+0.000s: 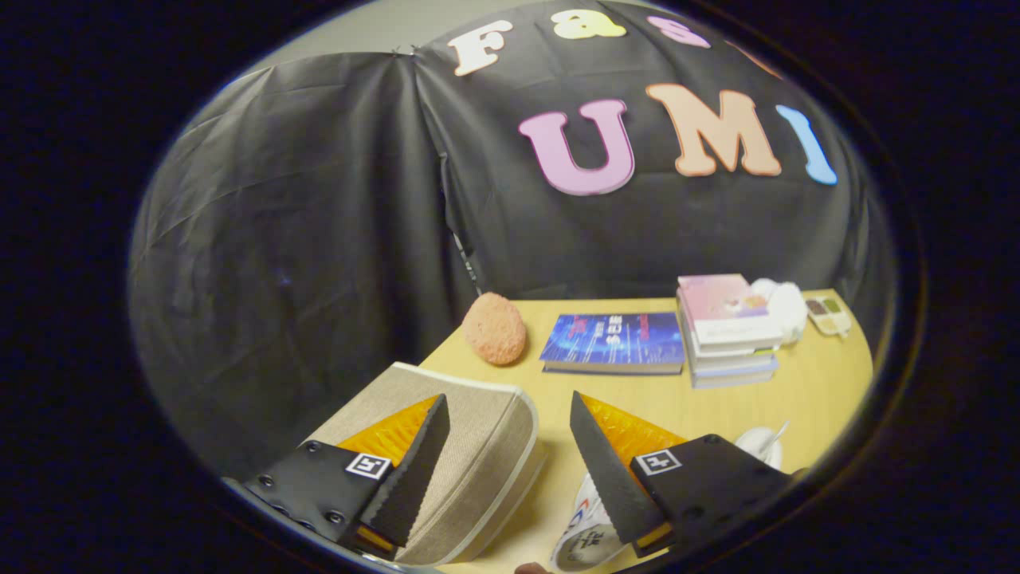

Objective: Open the storage box then place both shoes into the box .Put the left shoe in first, then the right shoe, with the right side of both shoes facing outward in a uniform manner.

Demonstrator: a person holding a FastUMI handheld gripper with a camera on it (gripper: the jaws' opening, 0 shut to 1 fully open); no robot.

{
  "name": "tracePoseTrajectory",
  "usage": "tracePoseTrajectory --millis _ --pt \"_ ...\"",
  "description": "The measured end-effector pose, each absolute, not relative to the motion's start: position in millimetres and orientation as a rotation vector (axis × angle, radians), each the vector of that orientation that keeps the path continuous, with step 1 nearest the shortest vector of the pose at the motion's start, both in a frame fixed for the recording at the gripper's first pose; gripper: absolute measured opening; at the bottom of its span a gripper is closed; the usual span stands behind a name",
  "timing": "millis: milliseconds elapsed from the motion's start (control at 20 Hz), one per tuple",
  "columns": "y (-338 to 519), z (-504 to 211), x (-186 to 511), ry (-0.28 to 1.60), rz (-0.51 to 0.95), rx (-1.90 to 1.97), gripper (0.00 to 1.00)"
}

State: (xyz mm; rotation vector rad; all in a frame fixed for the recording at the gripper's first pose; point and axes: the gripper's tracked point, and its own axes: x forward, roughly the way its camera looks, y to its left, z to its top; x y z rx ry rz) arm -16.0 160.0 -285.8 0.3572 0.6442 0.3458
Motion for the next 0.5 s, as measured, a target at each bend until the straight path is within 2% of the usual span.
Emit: tracePoseTrajectory --millis 500 --pt "185 -337 -46 0.86 0.351 0.666 0.98"
